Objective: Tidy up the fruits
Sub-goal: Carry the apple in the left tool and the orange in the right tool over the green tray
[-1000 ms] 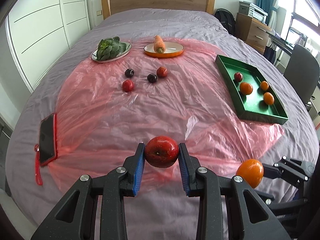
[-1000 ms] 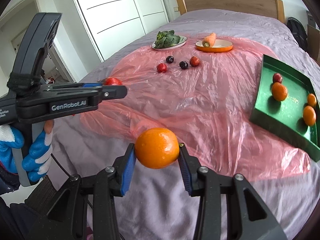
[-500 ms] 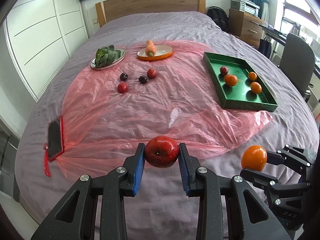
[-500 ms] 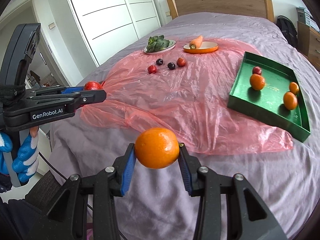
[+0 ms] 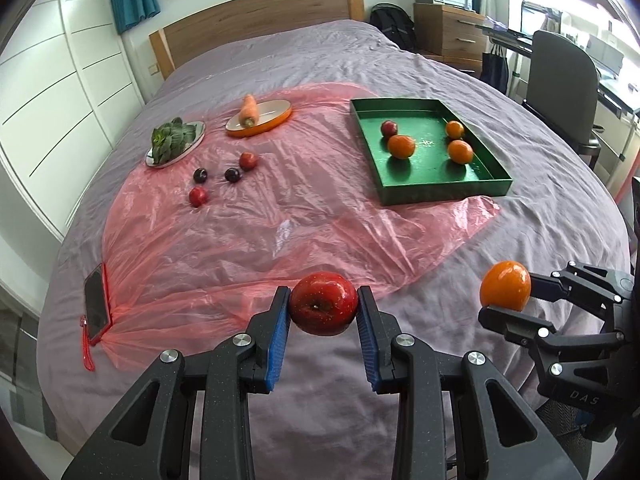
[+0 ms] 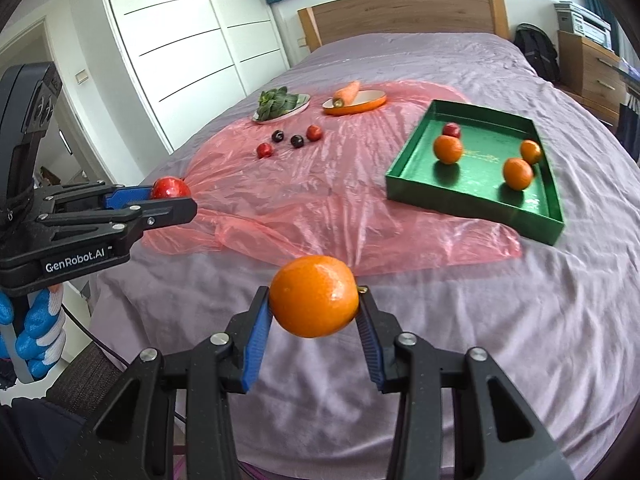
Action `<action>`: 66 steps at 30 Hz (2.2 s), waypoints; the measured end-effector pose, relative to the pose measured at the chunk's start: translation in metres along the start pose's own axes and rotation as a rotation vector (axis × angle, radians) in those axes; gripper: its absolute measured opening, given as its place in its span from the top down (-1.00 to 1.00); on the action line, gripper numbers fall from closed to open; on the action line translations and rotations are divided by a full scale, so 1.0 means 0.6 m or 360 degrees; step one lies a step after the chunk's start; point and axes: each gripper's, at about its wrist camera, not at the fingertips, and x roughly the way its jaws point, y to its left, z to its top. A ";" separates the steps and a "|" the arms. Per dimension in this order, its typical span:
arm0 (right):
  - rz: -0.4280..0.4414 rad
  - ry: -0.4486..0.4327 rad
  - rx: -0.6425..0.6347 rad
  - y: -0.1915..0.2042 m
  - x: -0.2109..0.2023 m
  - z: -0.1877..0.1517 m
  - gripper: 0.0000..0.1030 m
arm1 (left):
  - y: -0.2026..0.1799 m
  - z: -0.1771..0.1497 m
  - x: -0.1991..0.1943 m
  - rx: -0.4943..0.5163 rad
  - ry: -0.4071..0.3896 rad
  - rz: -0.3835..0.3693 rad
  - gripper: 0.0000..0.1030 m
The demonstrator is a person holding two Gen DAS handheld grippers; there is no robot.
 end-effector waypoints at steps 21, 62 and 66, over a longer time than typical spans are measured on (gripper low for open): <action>-0.0127 -0.0067 0.0198 -0.146 -0.024 0.007 -0.30 | -0.090 0.073 0.084 0.0126 0.0063 -0.0089 0.45; -0.0319 -0.0062 -0.0028 -0.373 0.174 0.292 -0.30 | -0.200 0.305 0.344 0.0163 -0.0002 -0.0458 0.45; -0.0354 -0.0021 -0.0048 -0.406 0.207 0.331 -0.30 | -0.206 0.337 0.381 0.0173 0.0010 -0.0452 0.45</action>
